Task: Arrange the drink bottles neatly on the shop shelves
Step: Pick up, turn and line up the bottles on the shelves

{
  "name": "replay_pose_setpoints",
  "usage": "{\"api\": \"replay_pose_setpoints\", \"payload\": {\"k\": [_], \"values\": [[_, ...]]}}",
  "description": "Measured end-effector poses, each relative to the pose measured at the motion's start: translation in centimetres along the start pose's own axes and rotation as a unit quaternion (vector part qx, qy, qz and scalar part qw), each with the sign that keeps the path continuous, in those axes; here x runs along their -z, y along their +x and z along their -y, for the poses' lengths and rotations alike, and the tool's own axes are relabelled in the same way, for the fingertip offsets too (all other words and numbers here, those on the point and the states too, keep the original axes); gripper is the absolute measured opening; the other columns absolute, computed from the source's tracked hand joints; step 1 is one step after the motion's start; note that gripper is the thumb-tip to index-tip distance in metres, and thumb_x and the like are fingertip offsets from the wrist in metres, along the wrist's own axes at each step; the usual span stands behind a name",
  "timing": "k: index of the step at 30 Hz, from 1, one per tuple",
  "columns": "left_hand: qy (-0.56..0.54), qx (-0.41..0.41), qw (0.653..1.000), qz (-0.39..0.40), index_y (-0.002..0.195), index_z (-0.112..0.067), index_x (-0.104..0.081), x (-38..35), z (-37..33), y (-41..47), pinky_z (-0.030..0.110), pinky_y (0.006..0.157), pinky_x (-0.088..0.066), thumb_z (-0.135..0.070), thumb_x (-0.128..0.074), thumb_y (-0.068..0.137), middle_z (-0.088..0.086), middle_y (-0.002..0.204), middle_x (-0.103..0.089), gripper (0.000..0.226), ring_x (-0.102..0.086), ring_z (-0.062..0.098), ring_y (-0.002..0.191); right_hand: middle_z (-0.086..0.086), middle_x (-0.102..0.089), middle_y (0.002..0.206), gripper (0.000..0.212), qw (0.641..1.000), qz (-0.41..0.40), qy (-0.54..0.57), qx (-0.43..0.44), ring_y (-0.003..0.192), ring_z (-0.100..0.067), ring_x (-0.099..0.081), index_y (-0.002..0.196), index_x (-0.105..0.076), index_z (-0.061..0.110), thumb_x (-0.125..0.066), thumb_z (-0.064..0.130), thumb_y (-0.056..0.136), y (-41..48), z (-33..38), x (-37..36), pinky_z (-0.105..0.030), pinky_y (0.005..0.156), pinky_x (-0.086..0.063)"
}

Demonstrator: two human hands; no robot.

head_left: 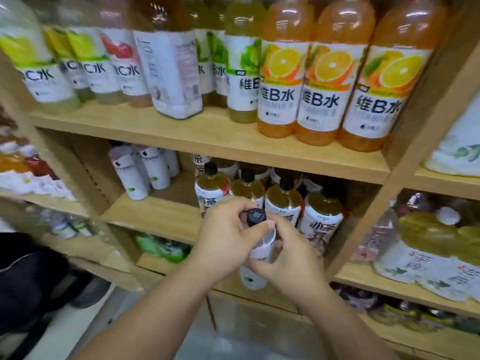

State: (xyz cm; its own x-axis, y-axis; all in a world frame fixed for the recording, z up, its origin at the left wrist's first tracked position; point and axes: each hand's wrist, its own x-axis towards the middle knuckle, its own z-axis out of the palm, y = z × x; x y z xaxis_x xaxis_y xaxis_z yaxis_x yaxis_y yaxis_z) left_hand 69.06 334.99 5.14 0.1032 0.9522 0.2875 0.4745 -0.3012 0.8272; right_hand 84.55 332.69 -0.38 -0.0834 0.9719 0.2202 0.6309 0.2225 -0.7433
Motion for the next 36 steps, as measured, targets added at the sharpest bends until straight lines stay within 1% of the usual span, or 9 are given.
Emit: {"api": "replay_pose_setpoints", "payload": {"k": [9,13,15,18,21,24,26,31,36], "values": [[0.064,0.007,0.997,-0.033,0.086,-0.032,-0.070,15.3,9.2,3.1,0.018,0.061,-0.041,-0.029,-0.087,0.075,-0.008,0.080,-0.058,0.020,-0.055,0.002,0.068,0.025,-0.064,0.114,0.066,0.997,0.016,0.073,-0.010,0.105,0.003,-0.060,0.125,-0.050,0.044,-0.084,0.051,0.070,7.7,10.8,-14.0,-0.035,0.083,-0.055],[0.041,0.064,0.994,-0.081,0.111,-0.028,-0.071,19.1,14.8,4.4,0.023,0.068,-0.046,-0.042,-0.076,0.086,-0.010,0.096,-0.062,0.029,-0.055,0.002,0.070,0.028,-0.062,0.114,0.064,0.993,0.001,0.102,-0.055,0.106,0.009,-0.058,0.124,-0.049,0.043,-0.089,0.040,0.074,11.4,12.5,-18.2,-0.021,0.085,-0.052],[0.040,0.107,0.990,-0.086,0.124,-0.027,-0.067,20.1,17.9,4.9,0.025,0.075,-0.046,-0.042,-0.066,0.094,-0.012,0.105,-0.060,0.033,-0.056,-0.001,0.077,0.017,-0.063,0.117,0.062,0.992,-0.020,0.097,-0.083,0.106,-0.001,-0.060,0.123,-0.050,0.035,-0.089,0.038,0.075,13.4,12.7,-19.8,-0.027,0.088,-0.053],[0.052,0.156,0.985,-0.059,0.138,-0.026,-0.061,20.5,22.6,6.2,0.027,0.089,-0.044,-0.033,-0.056,0.102,-0.005,0.133,-0.056,0.037,-0.060,0.011,0.093,-0.001,-0.059,0.085,0.042,0.987,-0.043,0.060,-0.143,0.075,-0.018,-0.058,0.085,-0.049,0.018,-0.085,0.038,0.079,16.9,13.3,-21.9,-0.037,0.066,-0.050],[0.080,0.160,0.983,-0.026,0.145,-0.024,-0.055,20.3,26.0,7.6,0.028,0.103,-0.039,-0.030,-0.050,0.104,0.000,0.151,-0.046,0.042,-0.055,0.019,0.124,-0.013,-0.047,0.058,0.055,0.985,-0.043,0.040,-0.163,0.052,-0.026,-0.045,0.063,-0.039,0.011,-0.081,0.038,0.085,20.2,13.9,-23.5,-0.040,0.053,-0.037],[0.071,0.184,0.980,-0.017,0.147,-0.027,-0.051,20.3,28.2,8.8,0.032,0.113,-0.035,-0.029,-0.048,0.106,0.002,0.167,-0.021,0.042,-0.036,0.021,0.147,-0.024,-0.068,0.091,0.062,0.984,-0.018,0.036,-0.172,0.080,-0.037,-0.065,0.106,-0.058,-0.015,-0.079,0.040,0.087,22.5,14.6,-25.3,-0.042,0.069,-0.052],[0.074,0.189,0.979,-0.027,0.145,-0.026,-0.053,20.1,29.3,9.4,0.027,0.107,-0.035,-0.026,-0.048,0.106,0.004,0.171,-0.006,0.040,-0.032,0.021,0.150,-0.011,-0.067,0.105,0.065,0.988,-0.059,0.029,-0.137,0.100,-0.032,-0.064,0.126,-0.055,0.002,-0.084,0.038,0.082,23.4,14.8,-26.6,-0.031,0.073,-0.045],[0.060,0.201,0.978,-0.007,0.153,-0.026,-0.044,18.8,30.4,10.2,0.017,0.104,-0.027,-0.015,-0.045,0.106,0.002,0.171,0.014,0.048,-0.025,0.017,0.151,-0.012,-0.067,0.116,0.054,0.972,0.012,-0.064,-0.225,0.111,-0.031,-0.063,0.119,-0.060,0.004,-0.080,0.040,0.084,23.5,13.0,-27.9,-0.033,0.085,-0.050],[0.054,0.188,0.981,0.004,0.155,-0.033,-0.038,18.6,31.4,10.1,0.032,0.115,-0.034,-0.018,-0.048,0.105,-0.002,0.171,0.014,0.053,-0.021,0.018,0.154,-0.010,-0.070,0.113,0.054,0.947,0.066,-0.078,-0.305,0.102,-0.029,-0.066,0.113,-0.067,0.008,-0.077,0.052,0.083,23.2,10.8,-29.6,-0.031,0.074,-0.046]]}}
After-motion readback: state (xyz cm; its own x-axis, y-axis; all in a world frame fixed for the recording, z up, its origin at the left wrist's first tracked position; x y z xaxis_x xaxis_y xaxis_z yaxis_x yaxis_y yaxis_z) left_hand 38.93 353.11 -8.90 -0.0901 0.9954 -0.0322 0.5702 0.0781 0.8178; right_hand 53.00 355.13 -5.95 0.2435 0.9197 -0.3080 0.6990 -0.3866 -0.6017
